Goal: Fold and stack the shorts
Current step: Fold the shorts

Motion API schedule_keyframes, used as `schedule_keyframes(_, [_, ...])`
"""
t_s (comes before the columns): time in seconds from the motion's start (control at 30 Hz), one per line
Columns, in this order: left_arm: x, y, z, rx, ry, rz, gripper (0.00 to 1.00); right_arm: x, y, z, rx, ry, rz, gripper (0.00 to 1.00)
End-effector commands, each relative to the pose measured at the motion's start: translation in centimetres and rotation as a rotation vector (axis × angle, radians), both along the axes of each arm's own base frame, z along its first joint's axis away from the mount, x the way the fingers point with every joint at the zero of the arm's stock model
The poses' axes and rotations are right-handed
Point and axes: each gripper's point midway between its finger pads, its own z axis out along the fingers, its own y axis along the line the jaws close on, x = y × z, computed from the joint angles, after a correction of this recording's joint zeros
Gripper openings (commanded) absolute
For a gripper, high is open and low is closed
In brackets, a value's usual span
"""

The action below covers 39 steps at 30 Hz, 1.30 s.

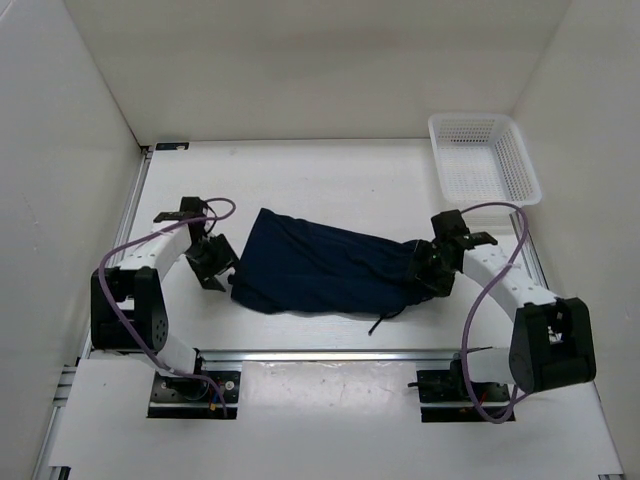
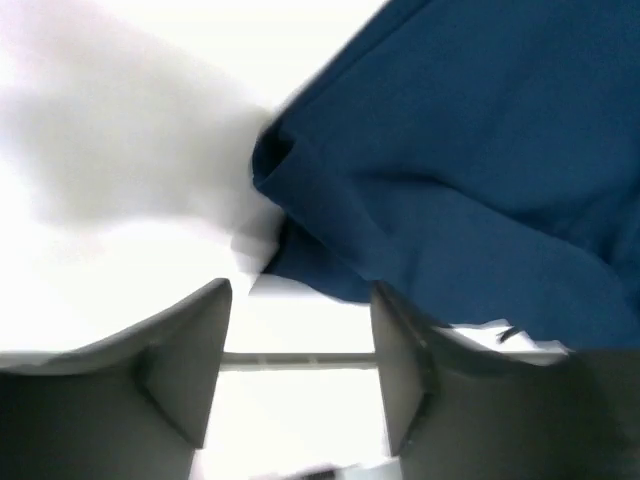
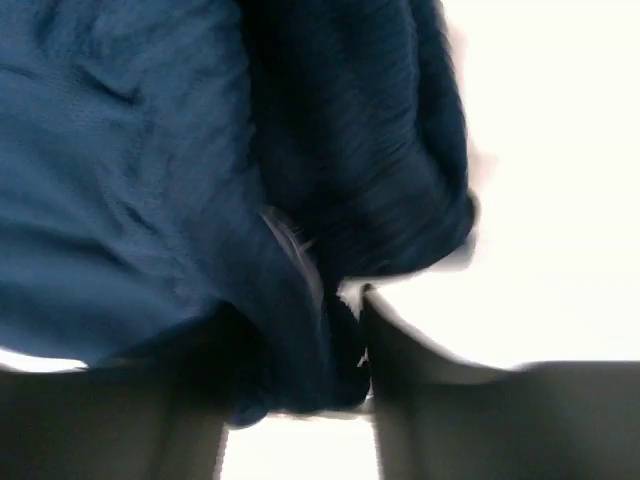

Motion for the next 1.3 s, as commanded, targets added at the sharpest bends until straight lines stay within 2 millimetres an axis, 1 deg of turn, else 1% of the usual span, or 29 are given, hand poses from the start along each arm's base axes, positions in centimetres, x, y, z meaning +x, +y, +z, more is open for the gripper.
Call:
schedule_keyframes(0.0, [-0.8,0.0,0.0,0.002,-0.008,0.002,0.74,-2.1,-1.8,-0.4,-0.063,0.025,-0.004,0.73])
schedule_keyframes(0.03, [-1.1,-0.2,0.1,0.002,-0.014,-0.007,0.87,-2.3,-2.0,-0.4,-0.073,0.018,-0.008,0.86])
schedule_keyframes(0.07, [-1.1,-0.3,0.4,0.002,-0.026,-0.007,0.91,-2.5,-2.4,0.0,-0.086,0.009,-0.013,0.90])
schedule_keyframes(0.1, [-1.0,0.0,0.6,0.015,-0.040,-0.005,0.91,-2.4,-2.3,0.5,-0.082,-0.006,-0.014,0.91])
schedule_keyframes(0.17, [-0.2,0.1,2.0,0.022,-0.098,-0.002,0.91,-2.4,-2.8,1.3,-0.087,-0.038,-0.030,0.89])
schedule_keyframes(0.2, [-0.2,0.1,2.2,0.022,-0.108,-0.002,0.91,-2.5,-3.3,1.5,-0.098,-0.040,-0.046,0.86])
schedule_keyframes(0.23, [0.0,0.1,2.8,0.021,-0.122,-0.002,0.91,-2.3,-3.8,1.8,-0.113,-0.063,-0.054,0.80])
schedule_keyframes(0.27, [0.4,0.1,3.5,0.018,-0.144,0.007,0.91,-2.3,-3.9,1.8,-0.113,-0.063,-0.054,0.75])
schedule_keyframes(0.3, [0.2,0.1,3.4,0.019,-0.135,0.007,0.90,-2.2,-4.4,1.8,-0.132,-0.067,-0.059,0.69])
schedule_keyframes(0.33, [0.5,0.0,4.0,0.018,-0.156,0.007,0.90,-1.6,-4.5,2.2,-0.142,-0.094,-0.047,0.66])
schedule_keyframes(0.43, [0.8,0.1,4.5,0.019,-0.177,-0.001,0.89,0.2,-4.2,2.4,-0.141,-0.129,-0.037,0.55])
schedule_keyframes(0.47, [0.6,0.1,4.5,0.020,-0.168,-0.001,0.89,0.5,-4.0,2.2,-0.134,-0.129,-0.024,0.43])
schedule_keyframes(0.5, [0.8,0.1,4.8,0.022,-0.180,-0.010,0.88,1.6,-3.6,2.5,-0.117,-0.158,-0.022,0.37])
schedule_keyframes(0.53, [0.8,0.1,4.8,0.022,-0.181,-0.010,0.88,1.8,-3.1,2.0,-0.094,-0.141,-0.010,0.32])
schedule_keyframes(0.57, [0.6,0.3,4.7,0.031,-0.172,-0.008,0.88,2.5,-2.7,2.0,-0.082,-0.150,-0.007,0.26])
schedule_keyframes(0.6, [0.6,0.3,4.7,0.031,-0.172,-0.008,0.88,3.1,-2.4,1.3,-0.073,-0.144,-0.003,0.13])
schedule_keyframes(0.67, [0.6,0.3,4.9,0.030,-0.181,-0.008,0.86,4.4,-2.2,1.1,-0.068,-0.151,-0.013,0.01])
schedule_keyframes(0.7, [0.6,0.3,4.9,0.030,-0.181,-0.008,0.86,5.0,-2.3,0.0,-0.088,-0.127,-0.018,0.01])
schedule_keyframes(0.83, [0.6,0.4,4.8,0.041,-0.181,-0.005,0.86,6.7,-2.8,-2.6,-0.146,-0.044,-0.039,0.01])
schedule_keyframes(0.87, [0.6,0.4,4.8,0.041,-0.181,-0.005,0.86,6.5,-2.9,-3.1,-0.153,-0.011,-0.036,0.01])
schedule_keyframes(0.97, [0.6,0.4,5.1,0.041,-0.190,-0.005,0.86,6.6,-3.1,-2.1,-0.160,-0.027,-0.041,0.01])
schedule_keyframes(1.0, [0.6,0.4,5.1,0.041,-0.190,-0.005,0.86,6.6,-3.2,-0.8,-0.163,-0.063,-0.047,0.02])
schedule_keyframes(1.03, [0.6,0.4,5.3,0.040,-0.201,-0.004,0.86,6.2,-3.5,-0.2,-0.171,-0.063,-0.050,0.16])
schedule_keyframes(1.07, [0.6,0.5,5.3,0.043,-0.203,-0.013,0.86,5.9,-3.6,0.4,-0.173,-0.077,-0.039,0.26])
schedule_keyframes(1.1, [0.6,0.5,5.3,0.043,-0.203,-0.013,0.86,5.9,-3.8,1.9,-0.176,-0.121,-0.047,0.39])
schedule_keyframes(1.13, [0.6,0.2,5.3,0.042,-0.203,-0.022,0.86,5.4,-4.0,2.4,-0.180,-0.124,-0.036,0.68])
schedule_keyframes(1.17, [0.6,0.2,5.3,0.042,-0.203,-0.022,0.86,5.3,-4.4,3.6,-0.196,-0.162,-0.039,0.80])
schedule_keyframes(1.2, [0.6,0.2,5.3,0.042,-0.203,-0.022,0.86,5.3,-4.4,4.3,-0.193,-0.179,-0.041,0.87])
schedule_keyframes(1.27, [0.8,0.2,5.4,0.042,-0.203,-0.022,0.86,5.2,-4.9,4.9,-0.208,-0.197,-0.037,0.98])
